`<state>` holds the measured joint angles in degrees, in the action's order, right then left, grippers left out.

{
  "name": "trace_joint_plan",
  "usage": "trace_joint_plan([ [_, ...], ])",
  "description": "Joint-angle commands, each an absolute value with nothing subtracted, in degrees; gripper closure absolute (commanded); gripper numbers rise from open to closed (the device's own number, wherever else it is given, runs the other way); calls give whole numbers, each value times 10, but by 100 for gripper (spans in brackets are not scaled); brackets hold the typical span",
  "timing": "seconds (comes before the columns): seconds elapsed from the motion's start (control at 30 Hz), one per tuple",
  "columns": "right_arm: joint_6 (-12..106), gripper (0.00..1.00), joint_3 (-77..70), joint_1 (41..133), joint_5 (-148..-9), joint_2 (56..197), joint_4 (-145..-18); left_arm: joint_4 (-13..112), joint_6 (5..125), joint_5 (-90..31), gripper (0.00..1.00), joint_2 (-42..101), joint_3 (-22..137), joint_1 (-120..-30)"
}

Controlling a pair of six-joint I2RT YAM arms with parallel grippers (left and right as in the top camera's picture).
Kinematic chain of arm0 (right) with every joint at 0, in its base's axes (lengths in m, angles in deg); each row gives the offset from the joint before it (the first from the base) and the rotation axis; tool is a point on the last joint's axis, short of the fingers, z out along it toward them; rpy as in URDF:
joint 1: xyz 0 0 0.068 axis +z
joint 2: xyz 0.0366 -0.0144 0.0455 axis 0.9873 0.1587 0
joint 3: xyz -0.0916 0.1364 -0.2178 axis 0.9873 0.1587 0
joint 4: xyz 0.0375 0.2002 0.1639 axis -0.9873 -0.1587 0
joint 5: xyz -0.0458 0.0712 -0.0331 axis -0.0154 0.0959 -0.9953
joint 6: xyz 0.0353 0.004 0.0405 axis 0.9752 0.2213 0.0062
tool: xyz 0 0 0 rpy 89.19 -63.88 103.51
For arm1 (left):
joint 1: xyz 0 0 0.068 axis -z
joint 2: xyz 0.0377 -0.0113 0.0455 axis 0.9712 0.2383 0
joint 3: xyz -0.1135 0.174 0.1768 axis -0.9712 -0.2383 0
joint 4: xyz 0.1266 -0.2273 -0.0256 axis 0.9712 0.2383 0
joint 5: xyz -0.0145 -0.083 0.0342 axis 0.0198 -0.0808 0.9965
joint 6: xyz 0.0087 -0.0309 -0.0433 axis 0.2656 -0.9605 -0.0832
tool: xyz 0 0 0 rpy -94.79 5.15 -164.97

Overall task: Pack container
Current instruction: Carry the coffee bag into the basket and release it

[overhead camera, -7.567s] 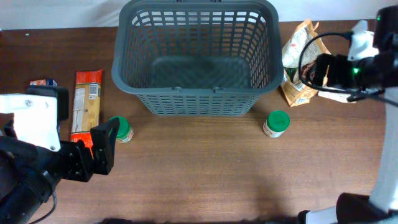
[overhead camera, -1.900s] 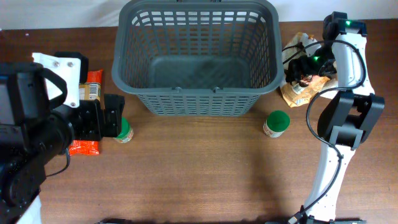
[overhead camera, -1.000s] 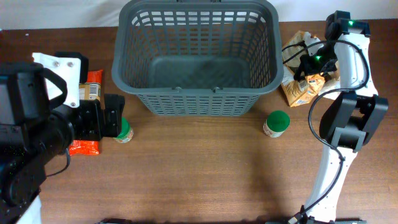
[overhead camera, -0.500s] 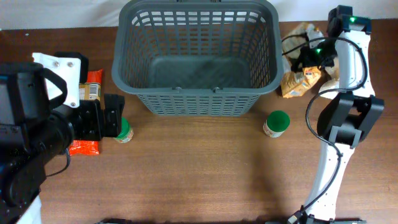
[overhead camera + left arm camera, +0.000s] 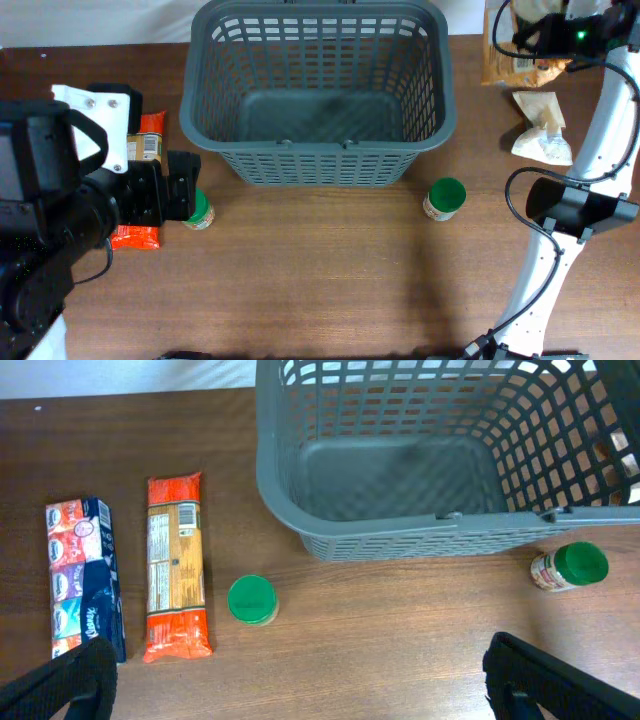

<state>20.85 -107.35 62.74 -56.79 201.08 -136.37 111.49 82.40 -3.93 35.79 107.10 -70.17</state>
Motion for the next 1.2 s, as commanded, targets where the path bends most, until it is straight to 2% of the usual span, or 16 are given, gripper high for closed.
trace_joint_plan([
  [0.0, 217, 96, -1099, 633, -488, 1934, -1349, 1115, 833, -33, 1, 358, 1069, -700],
  [0.47, 217, 96, -1099, 713, -475, 1803, -1297, 1115, 833, -33, 1, 357, 1069, -700],
  [0.73, 217, 96, -1098, 784, -479, 1782, -1308, 1115, 833, -33, 1, 357, 1069, -700],
  [1.17, 184, 96, -1041, 951, -724, 1789, -1362, 1115, 833, -33, 1, 357, 1069, -700],
])
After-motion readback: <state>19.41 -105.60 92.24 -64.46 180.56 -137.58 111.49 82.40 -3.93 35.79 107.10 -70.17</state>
